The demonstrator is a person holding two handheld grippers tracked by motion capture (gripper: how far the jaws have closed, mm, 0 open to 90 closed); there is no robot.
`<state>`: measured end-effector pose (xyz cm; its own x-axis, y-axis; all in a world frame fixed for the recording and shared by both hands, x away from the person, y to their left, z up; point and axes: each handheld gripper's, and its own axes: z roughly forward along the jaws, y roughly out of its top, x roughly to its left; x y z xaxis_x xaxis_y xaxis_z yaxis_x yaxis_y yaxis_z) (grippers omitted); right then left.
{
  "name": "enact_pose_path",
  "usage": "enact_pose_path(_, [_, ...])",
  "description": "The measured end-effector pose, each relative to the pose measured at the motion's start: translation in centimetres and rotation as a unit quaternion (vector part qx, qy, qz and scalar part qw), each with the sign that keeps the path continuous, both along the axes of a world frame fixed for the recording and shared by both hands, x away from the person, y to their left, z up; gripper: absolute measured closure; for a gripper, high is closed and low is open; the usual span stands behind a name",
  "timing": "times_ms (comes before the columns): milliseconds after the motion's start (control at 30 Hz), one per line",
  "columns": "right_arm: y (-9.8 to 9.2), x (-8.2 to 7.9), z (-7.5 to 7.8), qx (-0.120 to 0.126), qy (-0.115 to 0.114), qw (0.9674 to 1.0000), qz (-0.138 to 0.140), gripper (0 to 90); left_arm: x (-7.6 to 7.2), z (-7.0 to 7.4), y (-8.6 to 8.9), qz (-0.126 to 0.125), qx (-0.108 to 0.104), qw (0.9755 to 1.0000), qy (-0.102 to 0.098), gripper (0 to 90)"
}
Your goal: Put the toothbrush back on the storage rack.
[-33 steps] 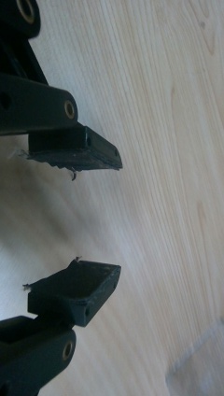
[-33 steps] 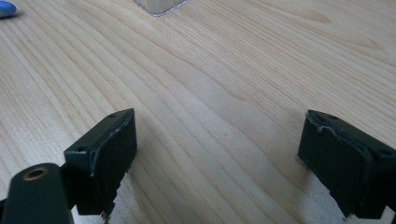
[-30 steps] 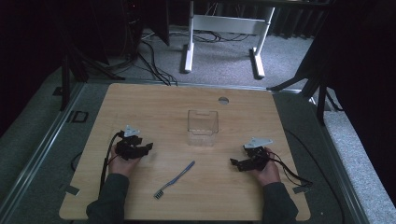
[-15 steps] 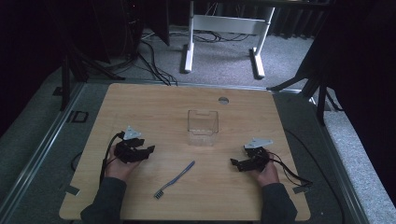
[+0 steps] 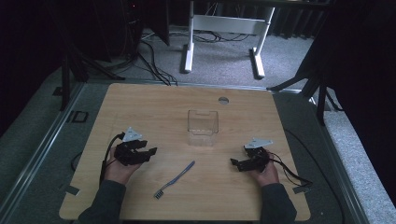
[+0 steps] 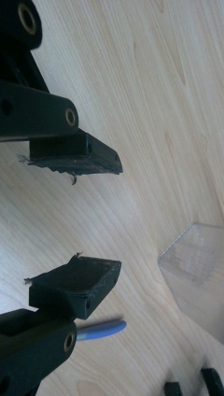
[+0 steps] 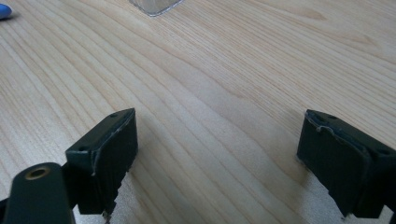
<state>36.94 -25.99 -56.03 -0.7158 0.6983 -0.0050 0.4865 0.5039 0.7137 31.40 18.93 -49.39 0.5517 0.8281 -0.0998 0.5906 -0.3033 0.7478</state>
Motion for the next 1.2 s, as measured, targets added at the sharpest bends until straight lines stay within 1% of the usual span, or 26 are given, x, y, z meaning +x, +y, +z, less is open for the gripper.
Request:
enact_pose_path(267, [0.0, 0.0, 0.0, 0.000, -0.001, 1.0000, 0.000, 11.8, -0.4, 0.5, -0.6, -0.018, 0.008, 0.9998, 0.002, 48.1])
enact_pose_path(467, [0.0, 0.0, 0.0, 0.000, -0.001, 1.0000, -0.001, 11.8, -0.6, 0.6, -1.0, -0.022, 0.010, 0.9997, 0.006, 48.9])
enact_pose_path(700, [0.0, 0.0, 0.0, 0.000, -0.001, 1.0000, -0.001, 11.8, -0.9, 0.7, -1.7, -0.038, 0.018, 0.9990, 0.018, 50.8])
enact_pose_path(900, [0.0, 0.0, 0.0, 0.000, -0.001, 1.0000, -0.003, 11.9, -1.2, 0.7, -2.4, -0.061, 0.029, 0.9973, 0.030, 57.8])
enact_pose_path(1067, [0.0, 0.0, 0.0, 0.000, -0.001, 1.0000, -0.003, 12.0, -1.4, 0.8, -2.9, -0.069, 0.029, 0.9966, 0.036, 58.7])
enact_pose_path(1200, [0.0, 0.0, 0.0, 0.000, -0.001, 1.0000, -0.003, 12.0, -1.5, 0.7, -3.1, -0.067, 0.026, 0.9966, 0.040, 58.9])
